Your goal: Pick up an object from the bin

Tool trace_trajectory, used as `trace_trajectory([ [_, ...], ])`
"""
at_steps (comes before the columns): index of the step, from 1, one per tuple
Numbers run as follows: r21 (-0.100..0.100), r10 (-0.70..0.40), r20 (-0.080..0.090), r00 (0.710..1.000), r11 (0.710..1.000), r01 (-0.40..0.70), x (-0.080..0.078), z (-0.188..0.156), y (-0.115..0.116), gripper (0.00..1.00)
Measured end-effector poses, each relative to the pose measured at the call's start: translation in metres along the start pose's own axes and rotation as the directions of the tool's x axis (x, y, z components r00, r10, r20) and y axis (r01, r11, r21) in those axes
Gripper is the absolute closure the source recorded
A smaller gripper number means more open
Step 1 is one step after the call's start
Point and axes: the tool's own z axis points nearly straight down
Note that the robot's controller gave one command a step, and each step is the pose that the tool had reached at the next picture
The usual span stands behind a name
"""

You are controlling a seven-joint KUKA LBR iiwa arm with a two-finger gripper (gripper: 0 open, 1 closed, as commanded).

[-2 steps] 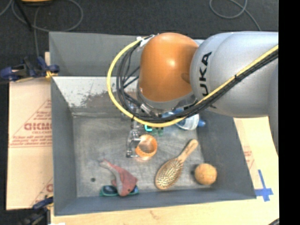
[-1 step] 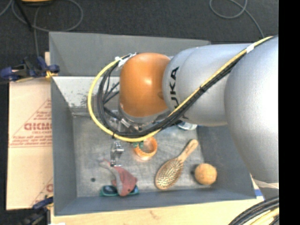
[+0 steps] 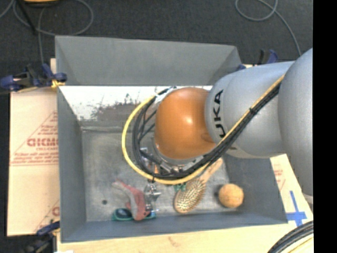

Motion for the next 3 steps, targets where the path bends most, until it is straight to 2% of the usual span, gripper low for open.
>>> trace_trajectory([
  [1, -0.001, -0.050, 0.005, 0.999, 0.999, 0.050, -0.006, 0.064, -0.001, 1.00],
  [2, -0.001, -0.050, 0.005, 0.999, 0.999, 0.050, -0.006, 0.064, -0.001, 1.00],
  [3, -0.001, -0.159, 0.003, 0.987, 0.987, 0.159, 0.016, -0.049, -0.003, 1.00],
])
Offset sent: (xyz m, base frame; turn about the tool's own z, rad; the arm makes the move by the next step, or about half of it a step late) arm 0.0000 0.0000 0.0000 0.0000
